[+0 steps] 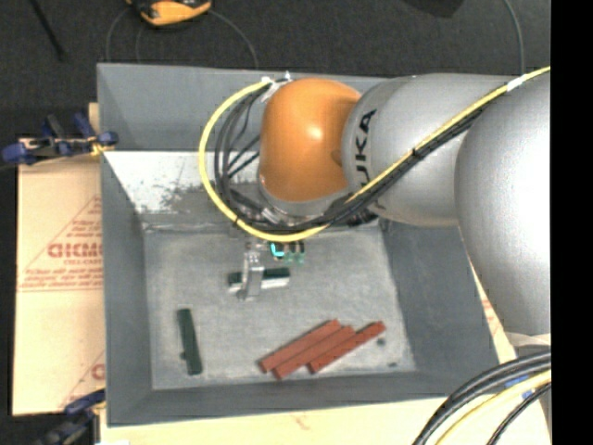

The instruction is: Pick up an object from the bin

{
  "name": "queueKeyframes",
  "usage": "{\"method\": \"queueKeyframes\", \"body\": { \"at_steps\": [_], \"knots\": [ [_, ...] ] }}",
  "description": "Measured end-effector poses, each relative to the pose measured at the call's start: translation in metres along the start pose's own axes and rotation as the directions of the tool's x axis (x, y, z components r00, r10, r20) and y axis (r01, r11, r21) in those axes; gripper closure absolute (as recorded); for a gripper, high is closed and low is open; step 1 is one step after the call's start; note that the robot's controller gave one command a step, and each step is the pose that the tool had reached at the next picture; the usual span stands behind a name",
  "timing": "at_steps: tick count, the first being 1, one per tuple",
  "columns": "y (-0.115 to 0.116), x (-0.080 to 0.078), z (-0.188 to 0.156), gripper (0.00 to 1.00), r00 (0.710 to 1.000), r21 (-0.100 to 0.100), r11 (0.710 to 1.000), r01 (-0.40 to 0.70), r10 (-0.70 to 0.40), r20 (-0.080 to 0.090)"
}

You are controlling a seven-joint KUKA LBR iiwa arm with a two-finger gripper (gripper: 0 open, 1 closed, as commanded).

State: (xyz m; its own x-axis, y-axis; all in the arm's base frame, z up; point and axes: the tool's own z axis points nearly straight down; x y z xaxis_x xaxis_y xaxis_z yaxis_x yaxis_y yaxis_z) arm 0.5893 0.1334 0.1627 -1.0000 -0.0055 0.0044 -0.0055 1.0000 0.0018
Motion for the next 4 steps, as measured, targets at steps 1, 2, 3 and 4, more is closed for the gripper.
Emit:
{"method": "queueKeyframes", "body": {
  "at_steps": [1,2,3,4],
  "knots": [
    [-0.001,-0.002,-0.005,0.0,1.0,-0.001,1.0,-0.003,0.003,0.008],
    [-0.031,-0.007,0.058,0.0,1.0,-0.002,1.0,-0.027,0.027,0.013],
    [-0.033,-0.002,0.093,0.0,0.997,0.0,0.997,-0.076,0.076,0.005],
    [-0.049,-0.013,0.092,0.0,0.995,-0.002,0.995,-0.095,0.095,0.008]
  ]
}}
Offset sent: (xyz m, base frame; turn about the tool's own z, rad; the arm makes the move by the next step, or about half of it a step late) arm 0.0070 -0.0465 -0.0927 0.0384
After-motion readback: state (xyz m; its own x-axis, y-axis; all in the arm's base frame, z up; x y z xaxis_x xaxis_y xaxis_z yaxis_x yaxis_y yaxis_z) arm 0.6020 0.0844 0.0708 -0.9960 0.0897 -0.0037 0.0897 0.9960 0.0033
